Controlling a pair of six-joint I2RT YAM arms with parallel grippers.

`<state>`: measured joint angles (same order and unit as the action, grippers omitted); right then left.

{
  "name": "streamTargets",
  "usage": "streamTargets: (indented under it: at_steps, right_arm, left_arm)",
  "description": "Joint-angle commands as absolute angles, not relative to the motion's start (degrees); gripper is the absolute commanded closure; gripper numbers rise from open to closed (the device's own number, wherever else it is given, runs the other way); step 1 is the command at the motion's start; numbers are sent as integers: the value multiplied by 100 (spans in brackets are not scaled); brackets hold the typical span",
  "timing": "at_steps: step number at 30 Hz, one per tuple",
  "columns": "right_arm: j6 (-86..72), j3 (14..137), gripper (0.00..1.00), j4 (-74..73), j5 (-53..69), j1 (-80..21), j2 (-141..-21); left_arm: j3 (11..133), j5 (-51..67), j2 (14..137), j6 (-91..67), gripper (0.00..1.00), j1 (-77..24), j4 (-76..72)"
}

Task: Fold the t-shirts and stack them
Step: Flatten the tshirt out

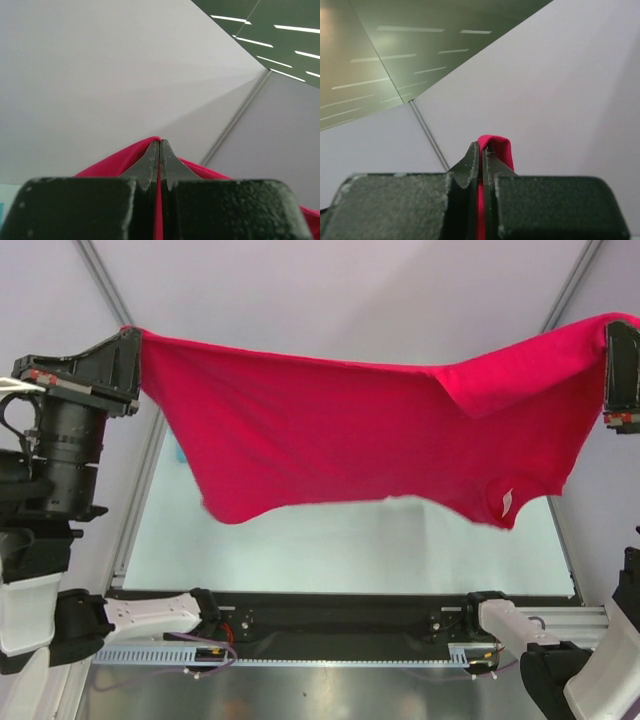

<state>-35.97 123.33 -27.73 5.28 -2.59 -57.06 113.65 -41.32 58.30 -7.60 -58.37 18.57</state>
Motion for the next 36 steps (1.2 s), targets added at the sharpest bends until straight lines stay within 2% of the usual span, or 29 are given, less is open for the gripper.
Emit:
streamTargets:
  at_steps: [1, 4, 9, 15, 19, 23, 29, 36]
  right_arm:
    - [-3595, 12147, 100, -2515, 562, -211, -6204]
    - [-3647, 11673, 100, -2154, 606, -211, -6538]
    - [-3542, 11215, 100, -1662, 545, -334, -7206]
    - [-3550, 11416, 100, -1284, 755, -229, -8339]
    - [-3577, 11268, 100, -1081, 888, -185, -8797]
    - [-3612, 10732, 100, -703, 975, -150, -8947]
    - [-3718, 10187, 100, -325, 1134, -149, -9517]
    - [-3771, 10335, 100, -378, 1283, -193, -10572]
  left_arm:
    - [11224, -4534, 6318, 147, 100, -5880, 1004]
    - [11355, -4589, 6933, 721, 100, -5627, 431]
    - [12330, -3692, 8232, -324, 100, -4274, 1168]
    - [12797, -3411, 9394, -518, 100, -3658, 1203]
    - [12560, -3340, 9817, -650, 100, -3341, 1134]
    - [11771, -3287, 9983, -756, 100, -3015, 748]
    - [11707, -3472, 10581, -774, 100, -2672, 756]
    - [11988, -3559, 11416, -852, 100, -2558, 922]
